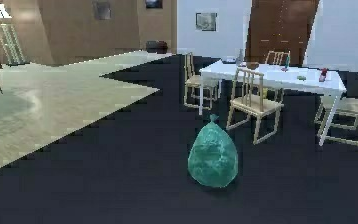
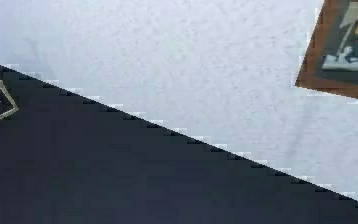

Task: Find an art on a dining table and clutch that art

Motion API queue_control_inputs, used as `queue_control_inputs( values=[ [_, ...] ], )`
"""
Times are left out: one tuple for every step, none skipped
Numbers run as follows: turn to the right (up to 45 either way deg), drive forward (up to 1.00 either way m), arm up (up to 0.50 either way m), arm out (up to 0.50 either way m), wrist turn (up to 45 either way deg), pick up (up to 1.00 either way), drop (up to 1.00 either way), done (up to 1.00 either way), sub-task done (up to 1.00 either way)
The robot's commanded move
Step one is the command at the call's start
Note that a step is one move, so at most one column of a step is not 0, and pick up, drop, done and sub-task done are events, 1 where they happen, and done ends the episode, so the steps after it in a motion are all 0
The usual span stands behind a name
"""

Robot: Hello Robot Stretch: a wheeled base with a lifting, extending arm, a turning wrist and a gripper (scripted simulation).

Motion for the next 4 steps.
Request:
queue_control_inputs(
  values=[
    [-45.0, 0.0, 0.0, 0.0, 0.0, 0.0, 0.0, 0.0, 0.0],
    [-12.0, 0.0, 0.0, 0.0, 0.0, 0.0, 0.0, 0.0, 0.0],
    [0.0, 1.0, 0.0, 0.0, 0.0, 0.0, 0.0, 0.0, 0.0],
    [-3.0, 0.0, 0.0, 0.0, 0.0, 0.0, 0.0, 0.0, 0.0]
  ],
)
